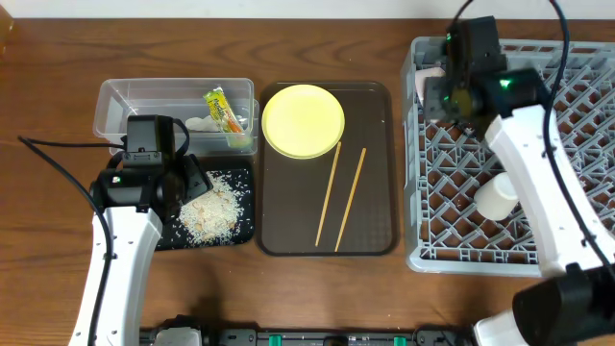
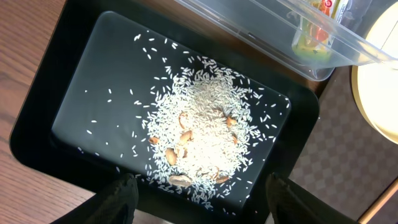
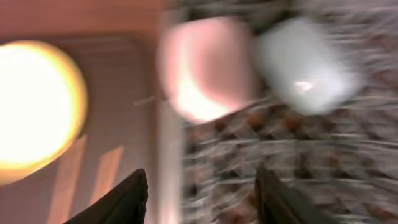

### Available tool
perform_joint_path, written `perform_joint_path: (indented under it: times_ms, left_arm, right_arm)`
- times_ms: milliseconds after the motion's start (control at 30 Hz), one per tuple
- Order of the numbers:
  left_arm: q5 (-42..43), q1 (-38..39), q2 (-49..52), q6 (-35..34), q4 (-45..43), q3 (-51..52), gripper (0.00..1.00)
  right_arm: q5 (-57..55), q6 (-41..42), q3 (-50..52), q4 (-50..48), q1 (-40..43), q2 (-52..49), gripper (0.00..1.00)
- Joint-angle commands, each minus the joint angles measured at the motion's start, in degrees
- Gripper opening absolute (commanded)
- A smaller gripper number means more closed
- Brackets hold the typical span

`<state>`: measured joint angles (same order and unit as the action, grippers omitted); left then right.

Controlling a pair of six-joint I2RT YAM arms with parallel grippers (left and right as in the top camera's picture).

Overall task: Sort waste into correct bins and load items into the dishwasher rack
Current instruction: 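Move the right gripper back toward the chopsticks on the brown tray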

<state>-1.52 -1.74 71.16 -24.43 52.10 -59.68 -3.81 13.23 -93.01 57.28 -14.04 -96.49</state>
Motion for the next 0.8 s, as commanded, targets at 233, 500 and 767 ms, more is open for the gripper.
perform_joint_path:
  times_ms: [233,500,767]
  left_arm:
    - [-0.5,-0.2,-0.1,-0.3,0.1,-0.3,0.69]
    - [-0.5,-0.2,-0.1,-0.3,0.2,-0.3,0.69]
    - [-0.5,-0.2,-0.1,-0.3,0.2,-0.3,0.69]
  right_arm:
    - [7.3,9.4,3.8,4.9,-15.4,-3.4,0.53]
    - [3.8,21.1,17.2,-3.0,-20.5,-4.2,0.44]
    - [3.8,21.5,31.1,-21.0,-22.0,-4.5,0.44]
